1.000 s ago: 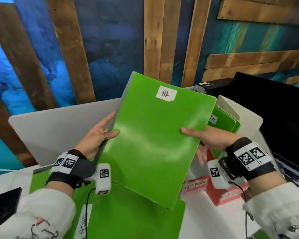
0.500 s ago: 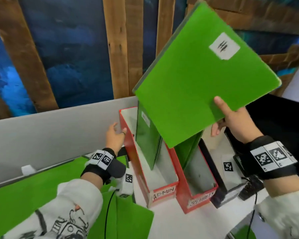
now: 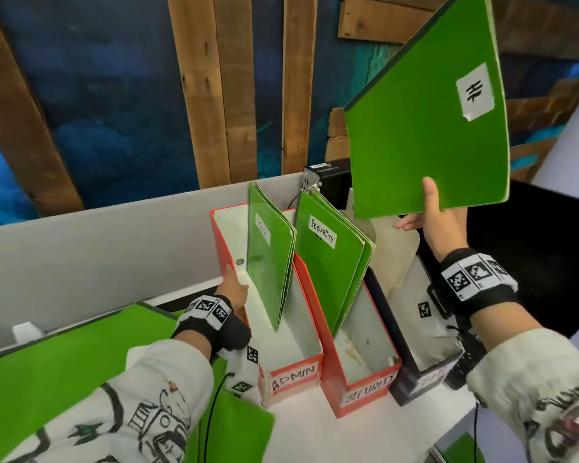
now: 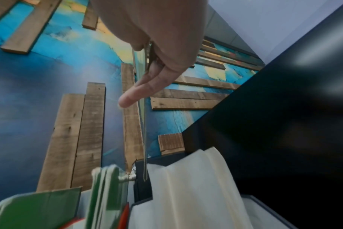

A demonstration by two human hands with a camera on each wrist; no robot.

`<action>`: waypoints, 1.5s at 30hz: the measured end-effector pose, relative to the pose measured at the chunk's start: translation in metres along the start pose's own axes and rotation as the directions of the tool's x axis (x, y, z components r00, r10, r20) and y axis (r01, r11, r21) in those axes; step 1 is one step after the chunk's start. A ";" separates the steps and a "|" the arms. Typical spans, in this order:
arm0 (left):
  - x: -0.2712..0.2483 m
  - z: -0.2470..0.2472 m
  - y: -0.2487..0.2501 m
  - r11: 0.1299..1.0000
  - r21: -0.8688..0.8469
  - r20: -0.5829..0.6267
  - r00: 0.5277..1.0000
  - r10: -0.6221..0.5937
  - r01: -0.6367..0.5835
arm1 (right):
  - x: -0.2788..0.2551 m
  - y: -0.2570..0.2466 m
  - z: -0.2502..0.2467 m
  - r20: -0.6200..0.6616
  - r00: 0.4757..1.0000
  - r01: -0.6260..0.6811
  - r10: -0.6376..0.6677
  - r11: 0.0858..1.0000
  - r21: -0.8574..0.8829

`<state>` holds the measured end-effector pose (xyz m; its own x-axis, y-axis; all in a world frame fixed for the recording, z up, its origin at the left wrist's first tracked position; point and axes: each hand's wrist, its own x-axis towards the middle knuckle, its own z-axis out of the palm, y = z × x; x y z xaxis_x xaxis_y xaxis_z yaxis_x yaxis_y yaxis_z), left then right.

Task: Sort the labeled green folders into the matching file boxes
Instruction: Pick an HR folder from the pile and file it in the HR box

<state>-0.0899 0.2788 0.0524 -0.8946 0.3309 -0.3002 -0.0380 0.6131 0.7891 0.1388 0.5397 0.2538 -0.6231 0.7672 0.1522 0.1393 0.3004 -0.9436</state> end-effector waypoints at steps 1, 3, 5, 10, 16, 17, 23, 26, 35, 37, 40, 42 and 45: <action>-0.007 -0.001 0.004 1.000 0.000 -0.004 1.000 0.000 0.000 | 0.001 0.005 0.001 0.010 1.000 -0.011 0.011 1.000 -0.015; -0.012 -0.002 0.005 1.000 0.008 -0.009 1.000 0.005 -0.005 | -0.001 0.016 0.002 0.019 1.000 -0.003 0.004 1.000 -0.028; -0.011 -0.003 0.003 1.000 0.023 -0.016 1.000 0.008 -0.007 | 0.001 0.031 0.002 -0.012 1.000 0.017 -0.018 1.000 -0.022; -0.009 -0.003 0.001 1.000 0.017 -0.010 1.000 0.014 -0.014 | 0.000 0.065 -0.009 -0.107 0.993 0.041 -0.049 0.996 -0.079; -0.004 -0.001 -0.003 1.000 -0.003 -0.003 1.000 0.003 -0.003 | -0.010 0.099 -0.028 -0.080 0.996 -0.046 0.024 0.959 -0.280; -0.001 -0.001 -0.005 1.000 -0.010 -0.001 1.000 0.003 -0.003 | -0.009 0.104 -0.029 -0.052 0.997 -0.063 0.049 0.947 -0.314; -0.009 -0.002 -0.002 1.000 -0.020 -0.017 1.000 0.005 -0.006 | 0.002 0.119 -0.020 0.071 0.973 -0.177 0.217 0.913 -0.369; -0.014 -0.003 -0.001 1.000 -0.015 -0.028 0.999 0.021 -0.021 | 0.006 0.120 -0.007 0.106 0.962 -0.201 0.252 0.914 -0.352; -0.027 -0.007 0.004 0.996 -0.092 -0.010 1.000 0.014 -0.015 | 0.004 0.125 0.023 0.150 0.913 -0.230 0.379 0.783 -0.579; -0.027 -0.007 0.004 0.995 -0.098 -0.001 1.000 0.009 -0.009 | 0.005 0.124 0.028 0.157 0.907 -0.229 0.390 0.772 -0.593; -0.022 -0.007 -0.002 0.993 -0.115 0.029 1.000 -0.007 0.010 | 0.008 0.124 0.034 0.155 0.898 -0.263 0.411 0.785 -0.560; -0.022 -0.008 -0.002 0.991 -0.130 0.039 0.999 -0.011 0.016 | 0.011 0.123 0.037 0.137 0.891 -0.288 0.433 0.773 -0.566; -0.038 -0.011 0.009 0.985 -0.170 0.052 0.998 -0.032 0.040 | 0.016 0.126 0.038 0.089 0.913 -0.243 0.399 0.705 -0.667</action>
<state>-0.0614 0.2636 0.0771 -0.8685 0.3481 -0.3528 -0.1495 0.4947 0.8561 0.1178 0.5681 0.1263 -0.5820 0.7693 -0.2636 0.7625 0.4035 -0.5057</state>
